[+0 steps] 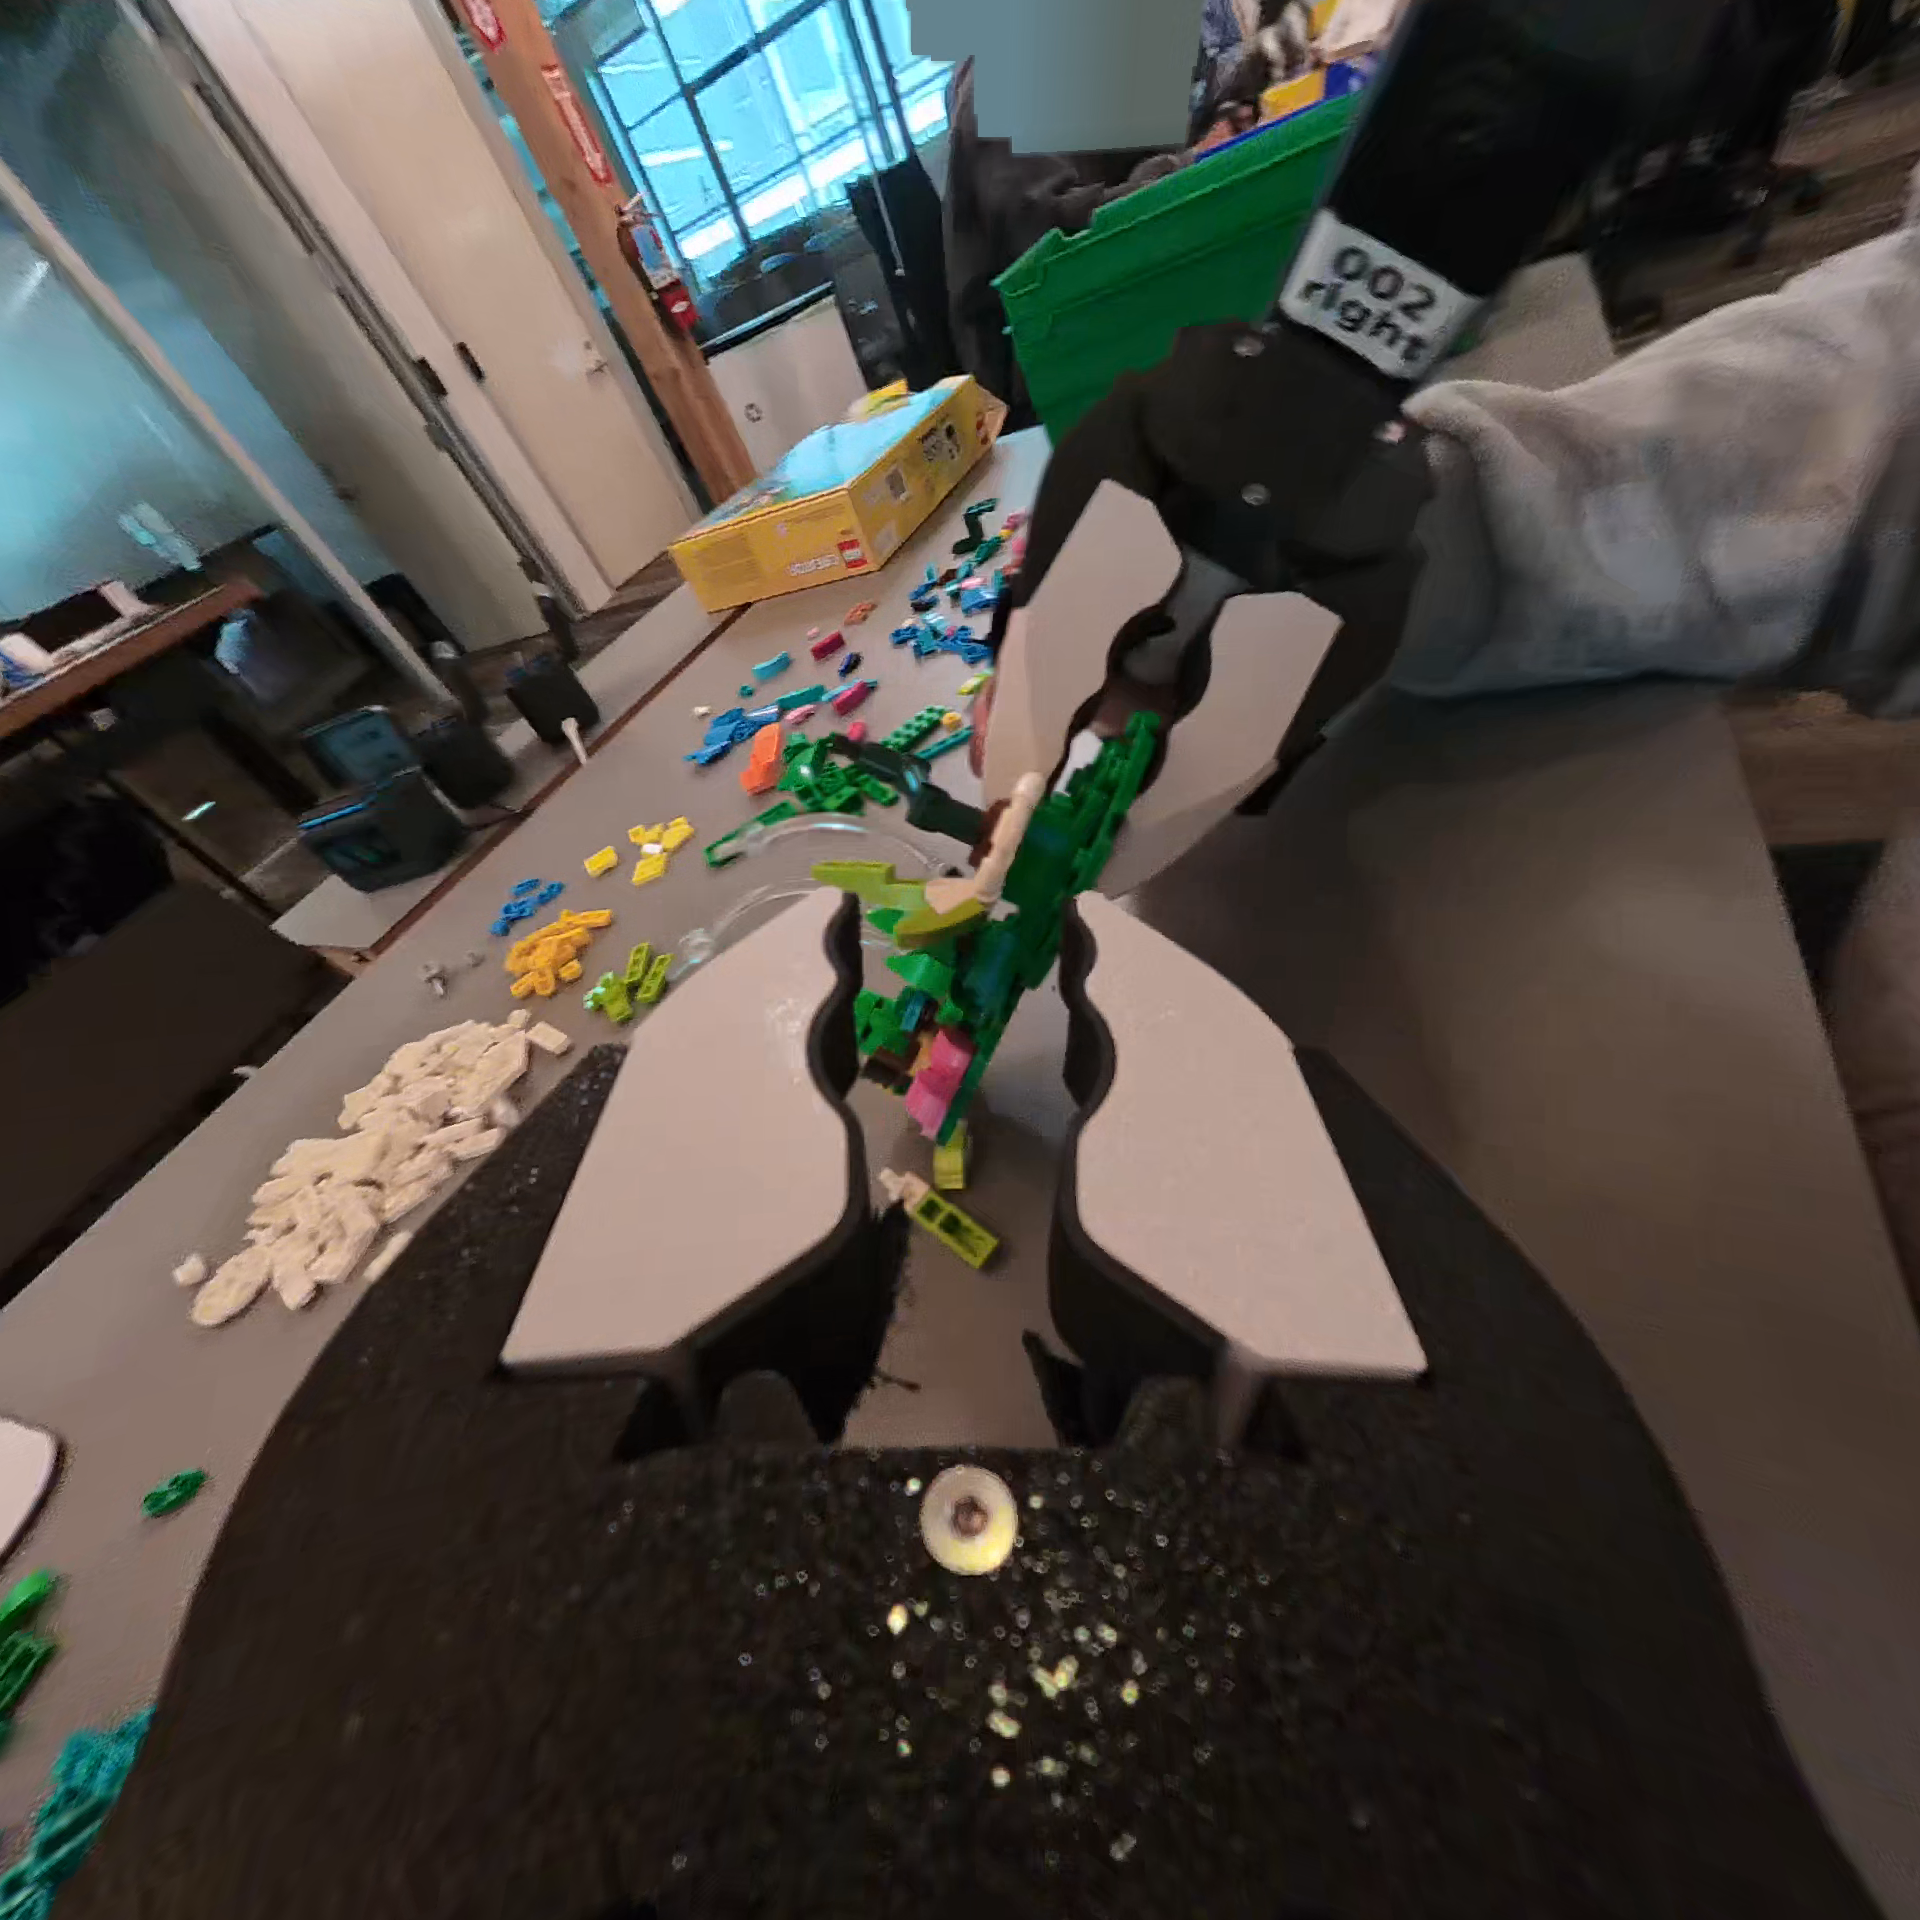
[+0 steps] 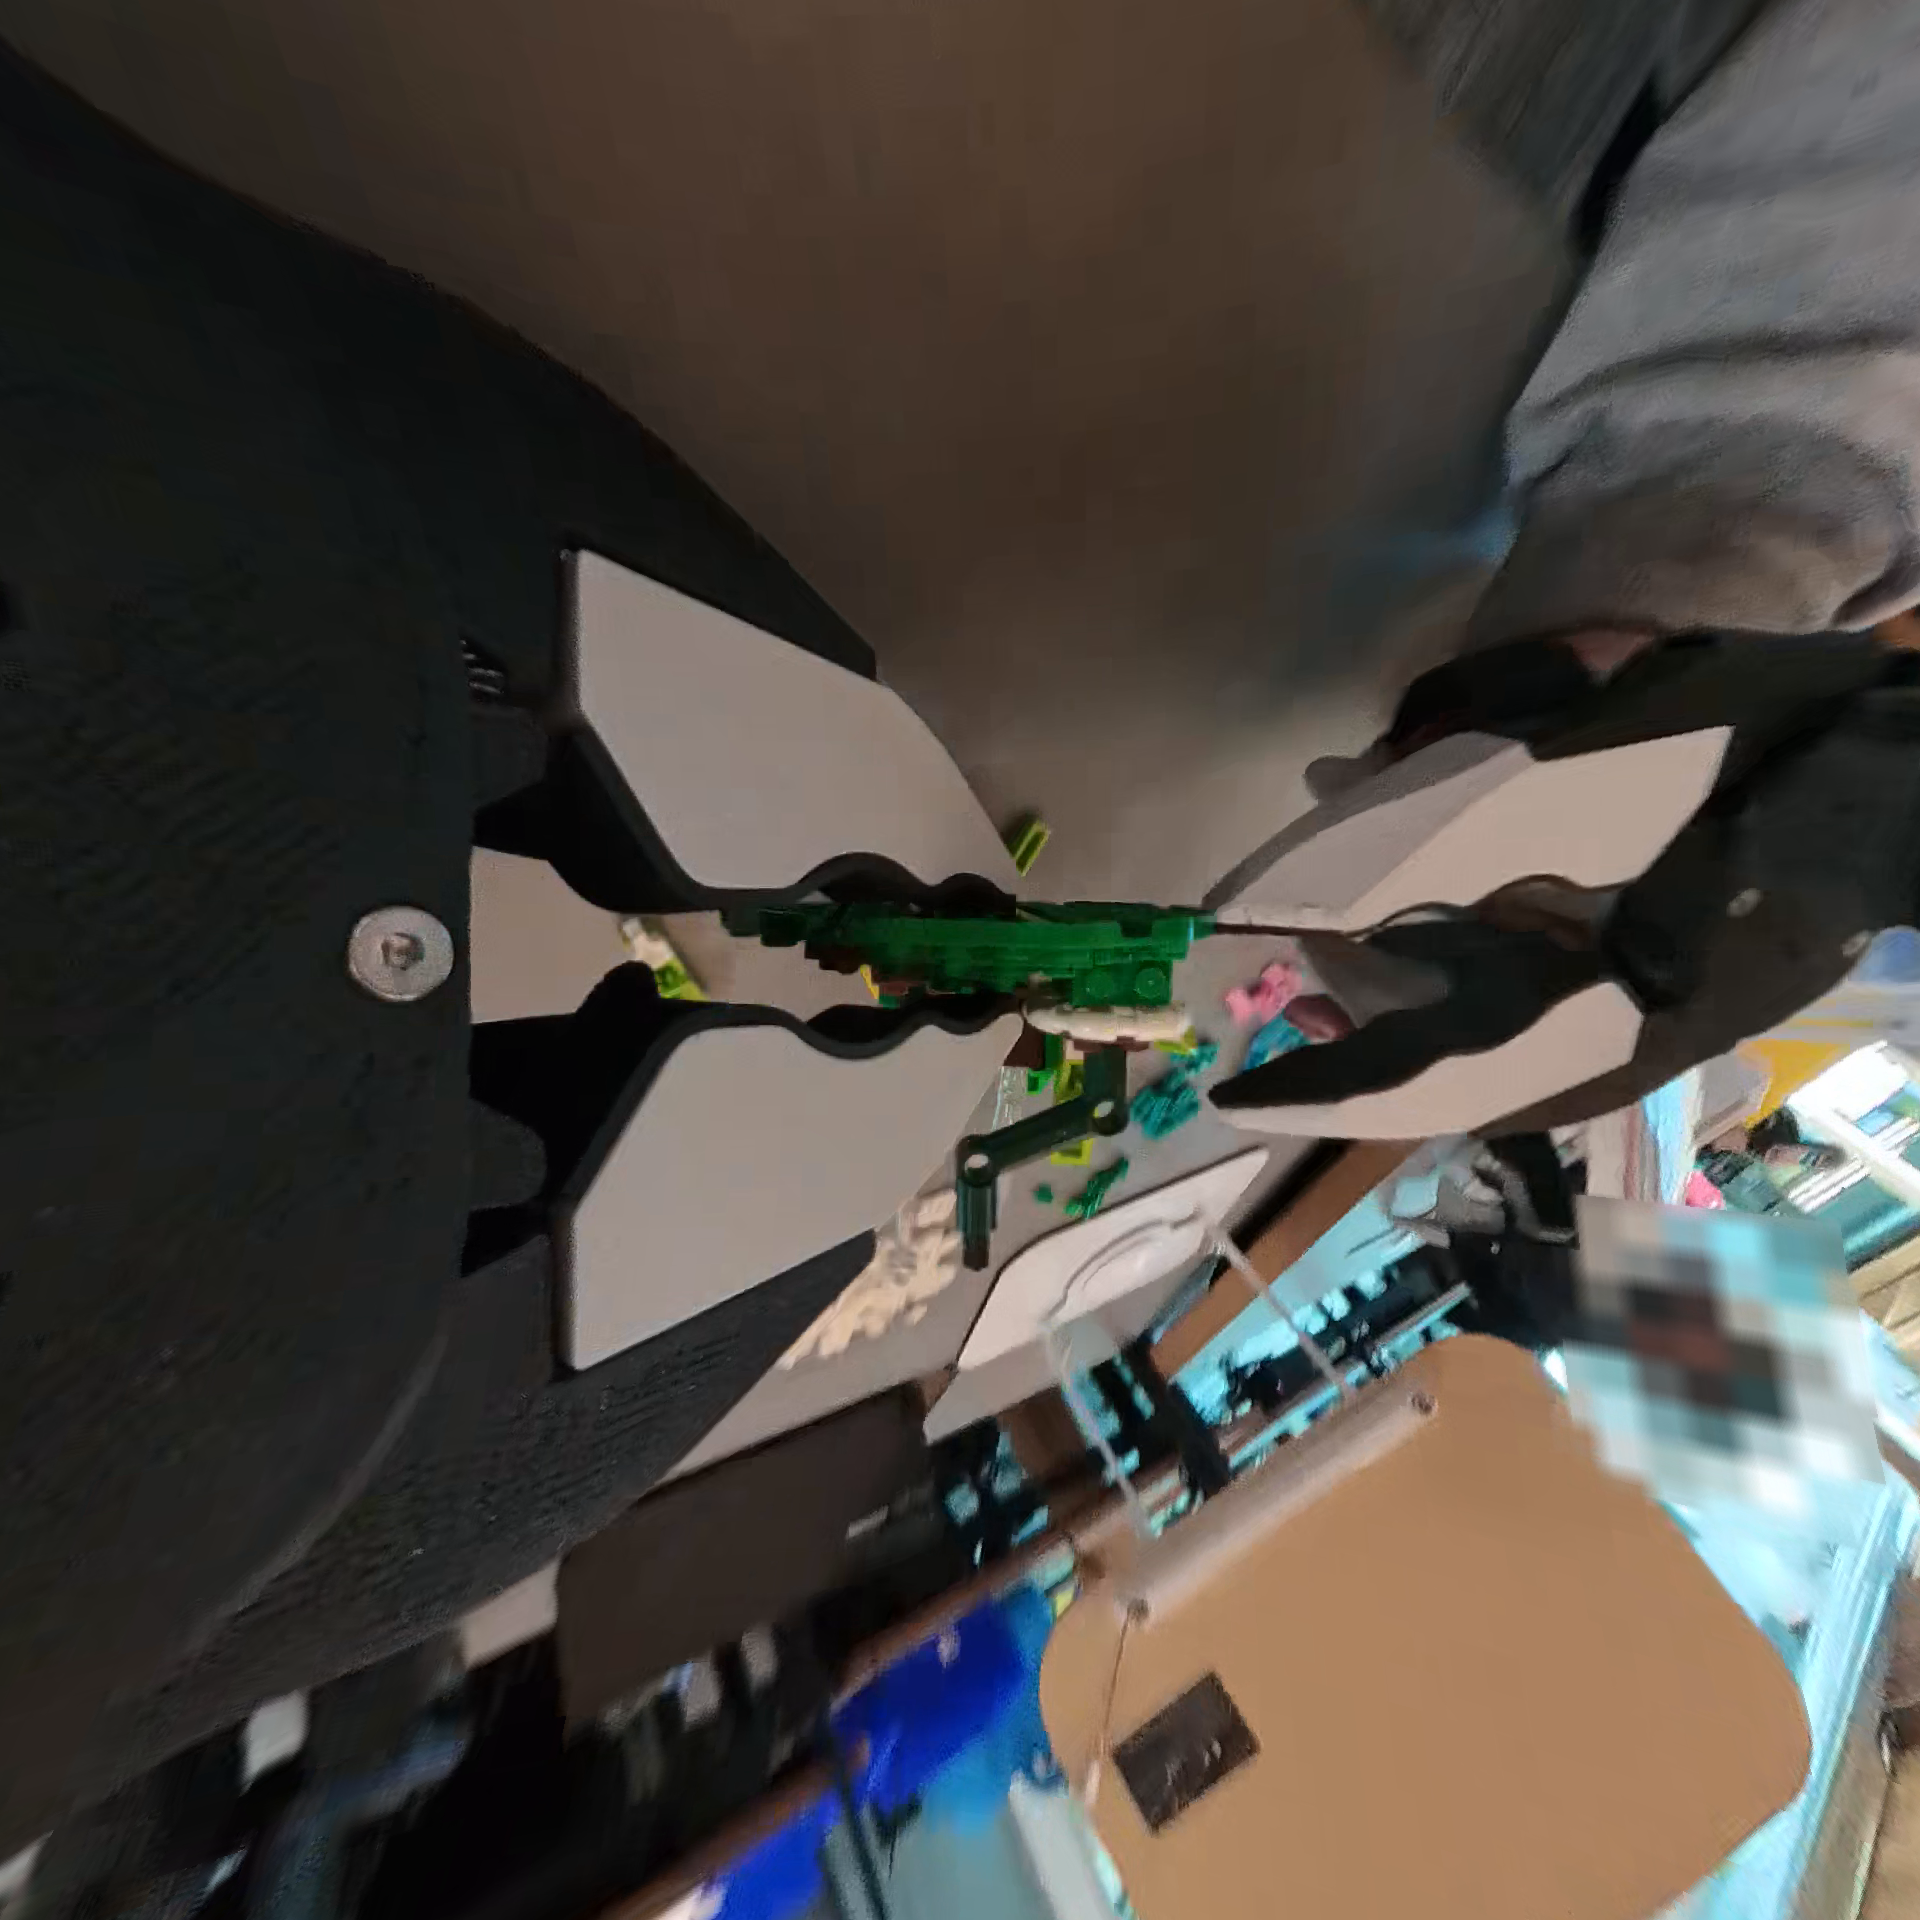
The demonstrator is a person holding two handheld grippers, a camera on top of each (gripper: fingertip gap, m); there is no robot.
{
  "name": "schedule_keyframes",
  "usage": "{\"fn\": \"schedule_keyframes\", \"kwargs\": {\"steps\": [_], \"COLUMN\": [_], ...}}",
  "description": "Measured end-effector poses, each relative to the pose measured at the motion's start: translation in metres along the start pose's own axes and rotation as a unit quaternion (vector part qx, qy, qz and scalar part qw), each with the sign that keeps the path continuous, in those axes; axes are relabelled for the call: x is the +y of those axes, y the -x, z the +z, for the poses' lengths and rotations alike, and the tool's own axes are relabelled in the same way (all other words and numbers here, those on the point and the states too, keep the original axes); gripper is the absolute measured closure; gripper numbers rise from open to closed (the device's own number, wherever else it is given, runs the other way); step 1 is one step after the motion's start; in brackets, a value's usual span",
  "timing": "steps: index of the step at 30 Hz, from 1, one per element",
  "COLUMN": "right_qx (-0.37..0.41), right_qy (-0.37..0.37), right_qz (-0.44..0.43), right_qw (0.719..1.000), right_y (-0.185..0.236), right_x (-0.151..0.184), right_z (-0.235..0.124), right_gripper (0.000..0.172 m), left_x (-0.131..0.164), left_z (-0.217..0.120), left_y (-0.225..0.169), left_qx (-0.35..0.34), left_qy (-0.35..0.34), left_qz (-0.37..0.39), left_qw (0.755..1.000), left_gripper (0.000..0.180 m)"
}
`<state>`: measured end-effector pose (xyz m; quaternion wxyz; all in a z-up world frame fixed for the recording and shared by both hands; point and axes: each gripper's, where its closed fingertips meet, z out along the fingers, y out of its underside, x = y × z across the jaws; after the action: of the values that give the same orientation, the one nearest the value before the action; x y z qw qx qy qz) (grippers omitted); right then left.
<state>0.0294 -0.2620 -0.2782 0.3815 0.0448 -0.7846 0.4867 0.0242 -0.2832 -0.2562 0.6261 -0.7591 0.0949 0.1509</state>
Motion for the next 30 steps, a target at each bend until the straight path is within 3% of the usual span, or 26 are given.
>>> {"fn": "schedule_keyframes", "kwargs": {"steps": [3,9,14,19,25,30], "right_qx": [-0.021,-0.036,-0.039,-0.049,-0.048,0.003], "right_qy": [-0.015,-0.026,-0.02,-0.017,0.002,0.065], "right_qz": [0.018,0.019,-0.001,-0.017,-0.041,-0.068], "right_qw": [1.0,0.999,0.999,0.999,0.998,0.996], "right_y": [0.003,0.006,0.009,0.014,0.015,0.002], "right_x": [-0.004,-0.007,-0.009,-0.012,-0.009,0.004], "right_z": [-0.004,-0.006,-0.005,-0.003,-0.003,0.005], "right_gripper": [0.158,0.158,0.158,0.158,0.157,0.157], "left_x": [0.0,0.007,-0.001,0.012,0.011,0.02], "left_z": [0.002,0.001,0.0,0.002,0.005,0.005], "left_y": [-0.009,-0.006,-0.005,-0.009,-0.012,-0.001], "left_qx": [0.029,-0.004,-0.021,-0.024,-0.027,-0.064], "left_qy": [0.013,0.072,0.091,0.163,0.169,0.22], "left_qz": [0.005,0.092,0.129,0.209,0.239,0.295], "left_qw": [0.999,0.993,0.987,0.964,0.956,0.928], "left_gripper": [0.15,0.162,0.151,0.161,0.165,0.174]}}
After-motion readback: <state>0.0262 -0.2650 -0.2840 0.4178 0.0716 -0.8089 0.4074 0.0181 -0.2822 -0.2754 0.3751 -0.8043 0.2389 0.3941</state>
